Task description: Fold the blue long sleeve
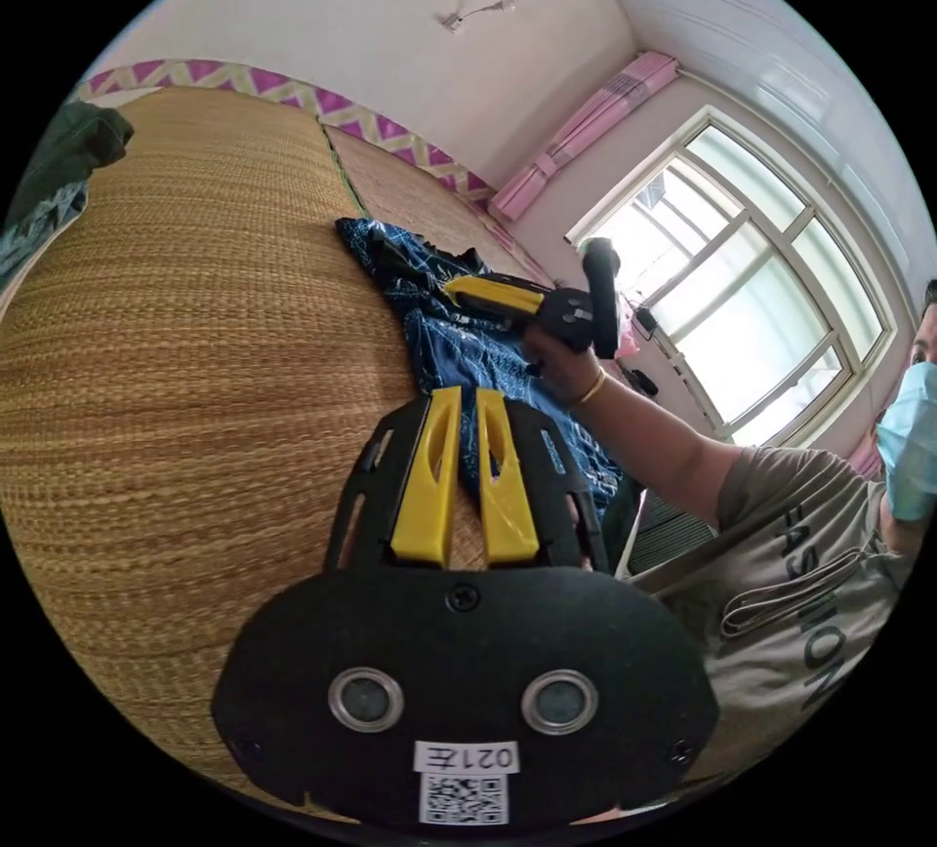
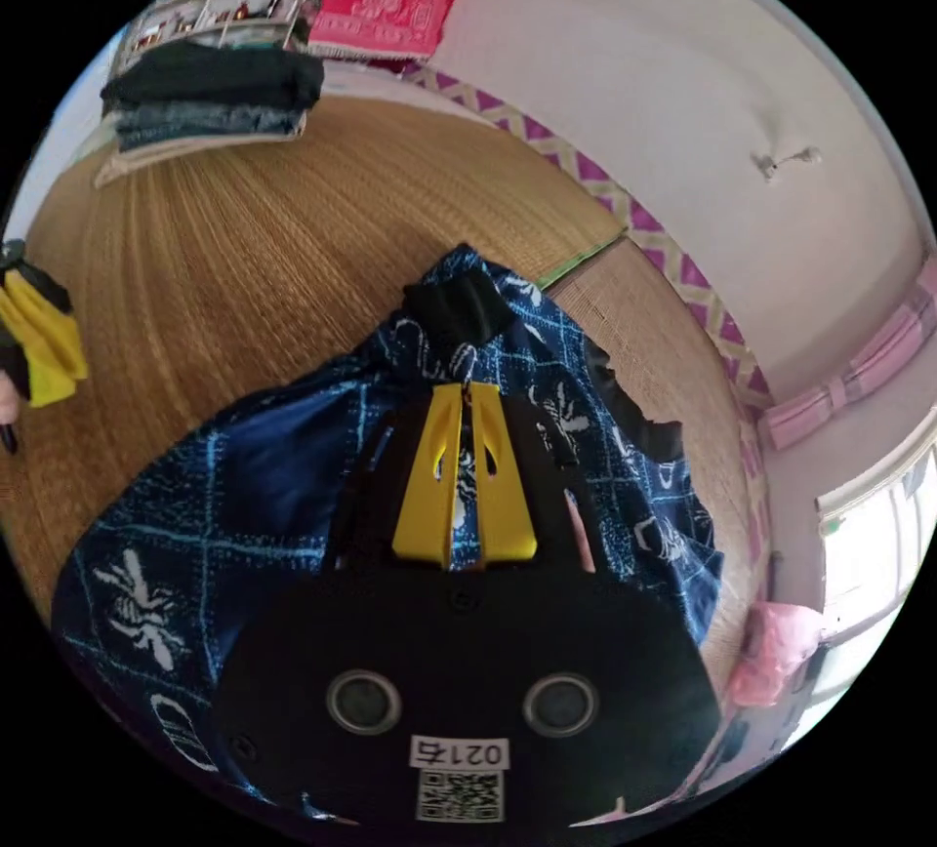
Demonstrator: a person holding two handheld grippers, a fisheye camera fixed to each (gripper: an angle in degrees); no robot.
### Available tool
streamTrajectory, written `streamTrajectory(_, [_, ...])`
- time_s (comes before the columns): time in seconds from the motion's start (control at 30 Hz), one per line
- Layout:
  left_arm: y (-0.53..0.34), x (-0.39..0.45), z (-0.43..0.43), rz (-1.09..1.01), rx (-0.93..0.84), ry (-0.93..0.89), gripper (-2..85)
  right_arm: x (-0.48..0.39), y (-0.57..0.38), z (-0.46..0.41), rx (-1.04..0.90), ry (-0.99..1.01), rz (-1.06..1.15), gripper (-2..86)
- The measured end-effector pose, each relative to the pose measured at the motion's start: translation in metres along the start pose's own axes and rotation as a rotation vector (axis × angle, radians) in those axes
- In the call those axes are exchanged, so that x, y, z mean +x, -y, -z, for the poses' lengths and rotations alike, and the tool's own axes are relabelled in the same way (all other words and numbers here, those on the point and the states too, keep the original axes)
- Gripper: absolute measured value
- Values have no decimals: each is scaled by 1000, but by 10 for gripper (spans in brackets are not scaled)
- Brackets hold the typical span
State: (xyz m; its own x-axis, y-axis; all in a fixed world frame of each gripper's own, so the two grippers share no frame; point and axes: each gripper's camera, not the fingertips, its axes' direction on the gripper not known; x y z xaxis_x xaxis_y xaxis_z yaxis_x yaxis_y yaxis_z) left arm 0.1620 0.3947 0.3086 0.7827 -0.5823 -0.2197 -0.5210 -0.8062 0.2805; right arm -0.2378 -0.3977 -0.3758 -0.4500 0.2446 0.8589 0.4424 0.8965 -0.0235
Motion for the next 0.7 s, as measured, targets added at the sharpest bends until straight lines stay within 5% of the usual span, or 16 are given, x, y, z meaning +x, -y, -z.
streamTrajectory(0.17, [-9, 2, -6, 3, 14, -32, -3, 19, 7, 10, 66, 36, -55, 4])
streamTrajectory(0.37, [-31, 1, -17, 90, 15, -88, -2, -6, 10, -62, -90, 12, 68, -9])
streamTrajectory(0.53, [-63, 23, -2, 24, -67, 44, 11, 79, -81, 55, 134, 161, -193, -2])
streamTrajectory(0.7, [-95, 52, -9, -30, -195, 97, 100, 159, -234, 143, 130, 238, -377, 47])
